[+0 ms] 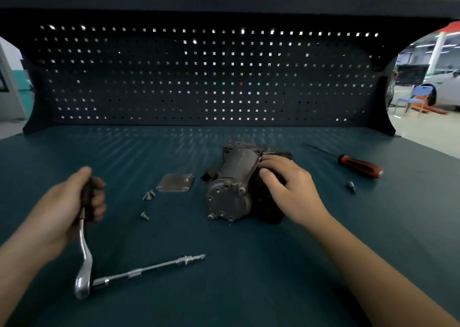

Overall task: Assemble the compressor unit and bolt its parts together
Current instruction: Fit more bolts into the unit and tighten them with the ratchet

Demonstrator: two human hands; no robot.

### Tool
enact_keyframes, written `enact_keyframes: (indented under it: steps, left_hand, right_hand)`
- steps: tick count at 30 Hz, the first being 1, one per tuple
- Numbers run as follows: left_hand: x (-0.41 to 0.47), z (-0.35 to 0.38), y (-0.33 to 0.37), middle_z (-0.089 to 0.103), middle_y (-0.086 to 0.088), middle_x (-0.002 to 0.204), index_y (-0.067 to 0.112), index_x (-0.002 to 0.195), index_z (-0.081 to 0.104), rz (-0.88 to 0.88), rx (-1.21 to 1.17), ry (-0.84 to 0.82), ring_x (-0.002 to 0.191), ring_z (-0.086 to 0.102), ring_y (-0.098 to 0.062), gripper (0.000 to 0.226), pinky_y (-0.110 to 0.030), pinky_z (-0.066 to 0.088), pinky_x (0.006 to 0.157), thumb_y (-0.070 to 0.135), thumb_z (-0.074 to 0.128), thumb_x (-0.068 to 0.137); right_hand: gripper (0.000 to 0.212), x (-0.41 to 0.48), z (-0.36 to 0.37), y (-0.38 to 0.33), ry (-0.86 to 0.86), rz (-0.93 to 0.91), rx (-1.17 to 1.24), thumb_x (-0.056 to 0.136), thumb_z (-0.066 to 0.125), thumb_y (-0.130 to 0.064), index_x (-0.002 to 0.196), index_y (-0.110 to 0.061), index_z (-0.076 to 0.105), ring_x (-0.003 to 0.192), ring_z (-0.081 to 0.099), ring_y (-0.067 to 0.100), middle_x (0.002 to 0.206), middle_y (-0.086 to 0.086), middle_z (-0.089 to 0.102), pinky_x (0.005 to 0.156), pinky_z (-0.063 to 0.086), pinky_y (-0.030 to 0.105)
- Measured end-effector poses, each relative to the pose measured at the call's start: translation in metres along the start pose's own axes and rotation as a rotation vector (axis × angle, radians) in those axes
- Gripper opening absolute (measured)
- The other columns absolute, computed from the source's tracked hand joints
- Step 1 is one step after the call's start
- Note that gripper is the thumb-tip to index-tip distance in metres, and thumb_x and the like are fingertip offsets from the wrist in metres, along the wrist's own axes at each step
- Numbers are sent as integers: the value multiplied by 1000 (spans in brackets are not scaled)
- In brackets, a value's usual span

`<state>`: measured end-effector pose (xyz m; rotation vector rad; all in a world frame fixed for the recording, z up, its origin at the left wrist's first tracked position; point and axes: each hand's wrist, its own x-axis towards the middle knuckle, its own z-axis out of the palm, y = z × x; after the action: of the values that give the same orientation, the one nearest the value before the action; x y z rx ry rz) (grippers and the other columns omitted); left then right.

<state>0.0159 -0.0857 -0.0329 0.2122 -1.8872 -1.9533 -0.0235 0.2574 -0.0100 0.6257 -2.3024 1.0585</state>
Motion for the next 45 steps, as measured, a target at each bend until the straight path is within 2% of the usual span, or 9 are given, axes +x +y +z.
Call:
enact_keyframes:
  steps: [3, 6, 10, 16, 20, 28, 32, 37, 45]
  left_hand:
    - [16, 8, -1, 61, 8, 48, 18, 74, 58, 107, 463, 85, 47, 60, -10, 29, -22, 44, 49, 30, 44, 96]
    - [8, 18, 4, 64, 14, 68, 23, 76, 60, 298, 939, 55, 68, 58, -11, 19, -29, 41, 61, 20, 50, 92]
    - [0, 40, 7, 63, -11, 95, 5, 88, 67, 613, 1323, -39, 85, 59, -31, 8, -43, 50, 74, 10, 66, 81]
    - [-32, 120, 50, 64, -6, 113, 12, 105, 69, 1133, 1176, -450, 103, 59, -21, 39, -36, 47, 87, 34, 43, 87]
    - [-44, 160, 51, 65, 0, 111, 16, 112, 66, 1111, 1179, -722, 101, 62, -18, 46, -31, 46, 90, 40, 36, 87]
    - [-42, 163, 47, 69, 4, 91, 15, 88, 74, 1097, 1086, -741, 82, 65, -13, 24, -18, 47, 75, 27, 53, 84]
    - [-46, 165, 41, 67, 0, 87, 11, 84, 73, 1136, 1102, -689, 77, 63, -16, 33, -21, 45, 71, 26, 43, 85]
    - [-49, 166, 38, 67, 0, 87, 12, 89, 73, 1161, 1115, -658, 79, 64, -16, 34, -23, 43, 78, 26, 42, 84]
    - [-43, 162, 44, 69, 0, 92, 9, 94, 73, 1095, 1047, -734, 82, 66, -17, 29, -22, 45, 76, 25, 50, 84]
  right_hand:
    - [21, 1, 1, 3, -42, 18, -23, 91, 52, -16, 105, -14, 68, 98, 40, -6, 96, -25, 51, 88, 22, -4]
    - [19, 2, 1, 4, -77, 49, -14, 91, 48, -17, 98, -20, 66, 94, 44, -3, 87, -30, 51, 101, 33, 30]
    - [22, 2, 0, 4, -158, -31, -45, 86, 57, -21, 106, -19, 65, 112, 47, 5, 106, -16, 57, 104, 32, 45]
    - [49, -1, 3, 10, -201, -97, -123, 71, 70, -31, 117, -17, 60, 124, 44, 9, 124, -8, 54, 103, 33, 44]
    - [50, -1, 2, 10, -173, -85, -99, 68, 71, -32, 113, -16, 56, 105, 53, 10, 104, -13, 56, 94, 41, 42]
    - [41, 2, 2, 13, -216, -123, -116, 72, 61, -44, 105, -20, 55, 103, 50, 8, 103, -12, 55, 95, 37, 44]
    - [63, 5, 1, 14, -243, -169, -268, 66, 37, -59, 117, -27, 57, 118, 41, 1, 118, -16, 52, 110, 18, 46]
    - [68, 5, 0, 13, -275, -87, -160, 68, 39, -53, 133, -34, 46, 122, 35, -5, 126, -17, 47, 114, 3, 45]
    - [62, 5, -3, 8, -312, -10, 1, 69, 48, -32, 131, -32, 47, 119, 37, -7, 119, -24, 45, 113, 15, 48]
